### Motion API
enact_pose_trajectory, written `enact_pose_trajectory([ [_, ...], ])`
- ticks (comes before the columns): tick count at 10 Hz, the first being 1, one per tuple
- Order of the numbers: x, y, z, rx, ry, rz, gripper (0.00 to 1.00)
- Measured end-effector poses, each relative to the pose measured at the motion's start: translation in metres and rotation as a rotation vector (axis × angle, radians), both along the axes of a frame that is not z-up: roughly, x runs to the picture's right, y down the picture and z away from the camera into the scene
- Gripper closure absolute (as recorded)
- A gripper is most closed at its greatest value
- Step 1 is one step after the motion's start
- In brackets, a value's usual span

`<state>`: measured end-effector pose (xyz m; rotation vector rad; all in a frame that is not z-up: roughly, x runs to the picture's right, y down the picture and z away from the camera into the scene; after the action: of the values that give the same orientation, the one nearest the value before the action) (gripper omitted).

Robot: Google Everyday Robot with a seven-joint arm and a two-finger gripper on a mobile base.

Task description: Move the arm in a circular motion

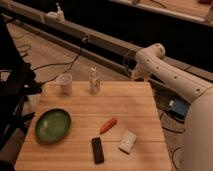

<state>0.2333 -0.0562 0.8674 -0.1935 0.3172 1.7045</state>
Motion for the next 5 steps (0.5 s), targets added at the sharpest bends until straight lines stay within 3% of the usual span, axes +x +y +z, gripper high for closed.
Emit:
enact_pose_trajectory([
  [3,0.0,-0.002,0.0,0.003,-0.001,-0.003,0.96],
  [5,-0.03,-0.013,0.008,0.011,-0.034,-0.057,1.0],
])
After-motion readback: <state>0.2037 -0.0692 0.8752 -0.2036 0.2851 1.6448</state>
